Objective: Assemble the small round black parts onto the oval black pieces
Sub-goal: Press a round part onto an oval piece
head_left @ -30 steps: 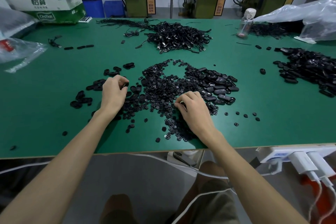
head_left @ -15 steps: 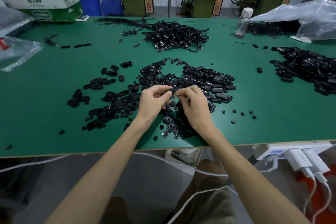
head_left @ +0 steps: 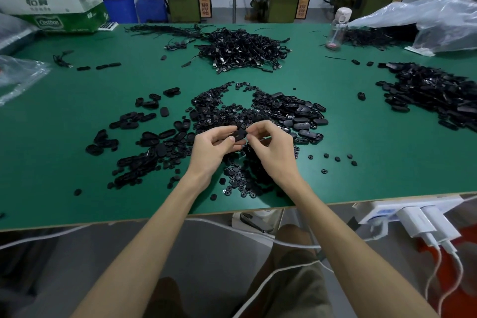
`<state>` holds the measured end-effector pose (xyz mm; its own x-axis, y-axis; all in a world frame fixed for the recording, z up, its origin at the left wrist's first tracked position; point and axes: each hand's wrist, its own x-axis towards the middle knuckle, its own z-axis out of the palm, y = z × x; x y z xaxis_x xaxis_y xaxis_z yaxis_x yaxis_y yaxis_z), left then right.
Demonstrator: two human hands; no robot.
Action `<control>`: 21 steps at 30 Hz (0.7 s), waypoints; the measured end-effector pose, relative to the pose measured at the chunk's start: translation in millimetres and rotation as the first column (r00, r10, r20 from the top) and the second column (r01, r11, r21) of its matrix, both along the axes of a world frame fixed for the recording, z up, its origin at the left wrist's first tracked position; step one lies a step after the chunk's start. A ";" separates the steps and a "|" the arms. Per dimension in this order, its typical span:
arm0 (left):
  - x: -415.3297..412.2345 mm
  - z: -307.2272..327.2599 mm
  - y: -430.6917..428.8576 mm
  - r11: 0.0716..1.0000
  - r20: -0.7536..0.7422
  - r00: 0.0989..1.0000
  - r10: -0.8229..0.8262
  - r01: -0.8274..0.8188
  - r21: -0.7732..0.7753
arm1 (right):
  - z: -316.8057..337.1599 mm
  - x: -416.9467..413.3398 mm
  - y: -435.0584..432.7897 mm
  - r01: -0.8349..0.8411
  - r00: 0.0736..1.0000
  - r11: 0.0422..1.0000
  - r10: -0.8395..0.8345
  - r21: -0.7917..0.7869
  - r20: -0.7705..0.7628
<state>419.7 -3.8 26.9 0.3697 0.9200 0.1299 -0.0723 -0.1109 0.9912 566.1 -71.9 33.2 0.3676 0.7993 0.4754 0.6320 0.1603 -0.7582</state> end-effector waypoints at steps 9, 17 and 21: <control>-3.1 -1.9 0.1 0.999 0.037 0.999 -0.039 0.039 0.011 | 0.6 0.5 -0.2 -0.029 0.999 1.000 0.029 0.002 0.025; -2.3 -0.5 -2.9 0.996 0.065 0.994 -0.083 0.083 0.014 | 0.1 0.3 -0.1 -0.027 0.999 1.000 0.027 0.012 0.017; -2.8 -1.1 -2.2 0.996 0.034 0.996 -0.079 0.078 0.037 | -1.2 0.3 -0.1 -0.028 1.000 1.000 0.028 0.011 -0.013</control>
